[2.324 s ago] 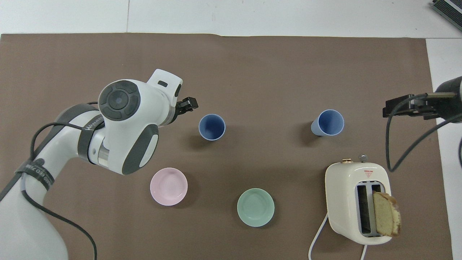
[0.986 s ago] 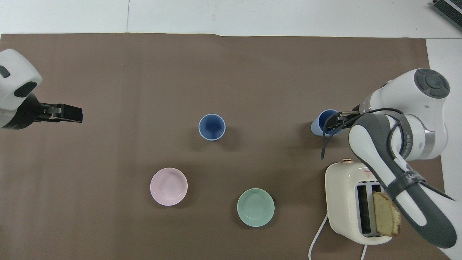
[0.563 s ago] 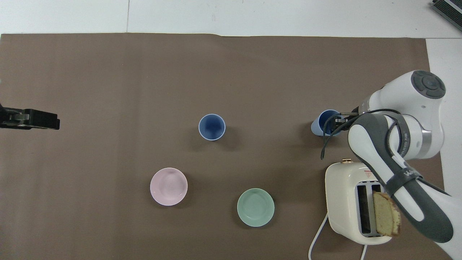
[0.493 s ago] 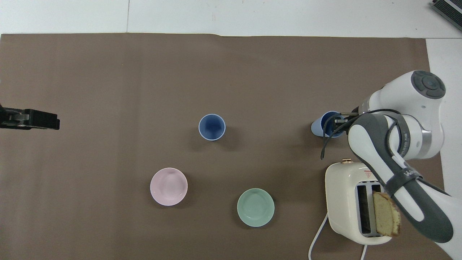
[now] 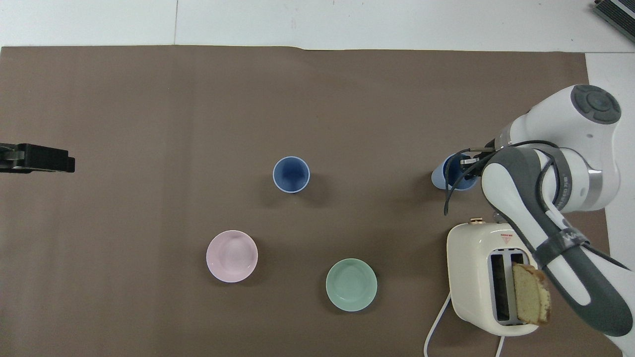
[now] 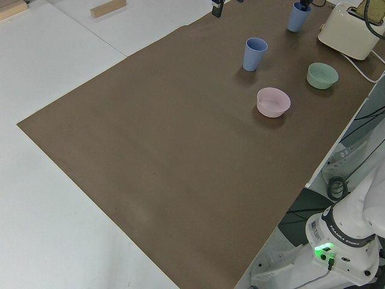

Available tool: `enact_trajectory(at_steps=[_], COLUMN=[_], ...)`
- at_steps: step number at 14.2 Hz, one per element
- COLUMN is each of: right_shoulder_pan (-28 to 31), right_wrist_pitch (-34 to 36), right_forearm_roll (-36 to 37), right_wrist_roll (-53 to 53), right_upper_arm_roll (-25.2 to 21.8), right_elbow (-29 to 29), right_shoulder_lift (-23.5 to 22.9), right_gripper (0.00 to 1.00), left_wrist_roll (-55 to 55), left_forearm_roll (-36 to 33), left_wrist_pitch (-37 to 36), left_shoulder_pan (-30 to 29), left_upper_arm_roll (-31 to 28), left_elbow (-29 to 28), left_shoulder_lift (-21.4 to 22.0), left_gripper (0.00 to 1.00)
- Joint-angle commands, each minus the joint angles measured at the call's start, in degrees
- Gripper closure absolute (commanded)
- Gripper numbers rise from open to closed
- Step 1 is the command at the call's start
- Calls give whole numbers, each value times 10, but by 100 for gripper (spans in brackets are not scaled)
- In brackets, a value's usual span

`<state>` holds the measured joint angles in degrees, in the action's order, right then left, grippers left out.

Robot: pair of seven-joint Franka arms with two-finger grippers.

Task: Stack blue cups with both arms
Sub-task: 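Lift the blue cup with the right gripper over the center cup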

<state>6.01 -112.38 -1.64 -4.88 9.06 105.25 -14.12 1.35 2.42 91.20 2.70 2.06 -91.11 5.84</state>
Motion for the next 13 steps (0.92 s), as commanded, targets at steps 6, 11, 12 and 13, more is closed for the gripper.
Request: enact_trajectory(at_steps=[6,11,12,13], right_shoulder_pan=[-105,-198,-216,-230], right_wrist_pitch=[131,139,139,141], right_forearm_roll=[9,11,10,10], right_wrist_roll=[-95,-172,-200,-223], right_upper_arm_roll=[9,9,9,9], right_elbow=[-158,-230,-249,-262], right_shoulder_lift=[-3,-23,-32,-36], right_gripper=[100,100,100,100], left_wrist_roll=[-8,-34,-34,-31], left_forearm_roll=[-8,-13,-12,-12], left_wrist_pitch=[-45,-59,-59,-58], left_shoulder_pan=[-2,-4,-4,-5], left_upper_arm_roll=[0,0,0,-1], left_elbow=[13,1,1,2], left_shoulder_lift=[0,9,9,8], left_gripper=[0,0,0,0])
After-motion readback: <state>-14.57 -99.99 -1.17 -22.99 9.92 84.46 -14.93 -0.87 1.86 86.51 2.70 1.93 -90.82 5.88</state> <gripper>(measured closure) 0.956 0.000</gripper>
